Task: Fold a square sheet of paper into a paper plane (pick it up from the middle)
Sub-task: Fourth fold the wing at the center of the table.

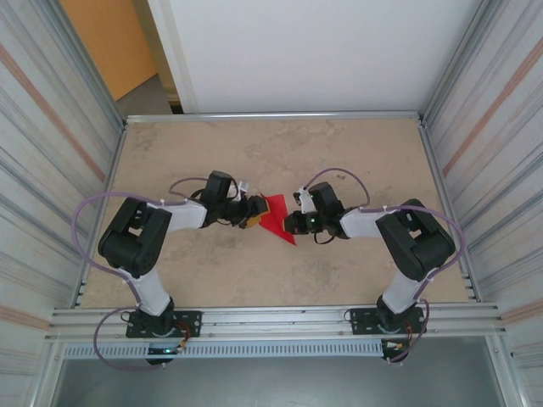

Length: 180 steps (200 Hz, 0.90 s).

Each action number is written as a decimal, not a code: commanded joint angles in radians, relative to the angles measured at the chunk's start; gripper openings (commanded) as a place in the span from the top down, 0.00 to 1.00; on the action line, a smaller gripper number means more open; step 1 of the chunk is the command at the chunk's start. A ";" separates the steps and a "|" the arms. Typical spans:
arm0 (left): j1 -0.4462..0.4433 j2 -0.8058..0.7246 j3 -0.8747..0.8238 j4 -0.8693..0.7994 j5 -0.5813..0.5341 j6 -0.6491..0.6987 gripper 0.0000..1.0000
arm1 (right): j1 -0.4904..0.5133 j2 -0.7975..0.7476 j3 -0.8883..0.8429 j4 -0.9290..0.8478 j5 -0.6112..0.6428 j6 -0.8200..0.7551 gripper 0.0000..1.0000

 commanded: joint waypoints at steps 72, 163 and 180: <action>-0.033 0.069 0.098 -0.089 -0.018 0.106 0.43 | -0.040 0.028 -0.028 0.112 -0.123 0.066 0.97; -0.053 0.106 0.183 -0.264 -0.105 0.135 0.41 | -0.045 0.054 -0.024 0.114 -0.125 0.070 0.96; -0.059 0.114 0.203 -0.320 -0.137 0.143 0.42 | -0.045 0.054 -0.025 0.115 -0.123 0.072 0.96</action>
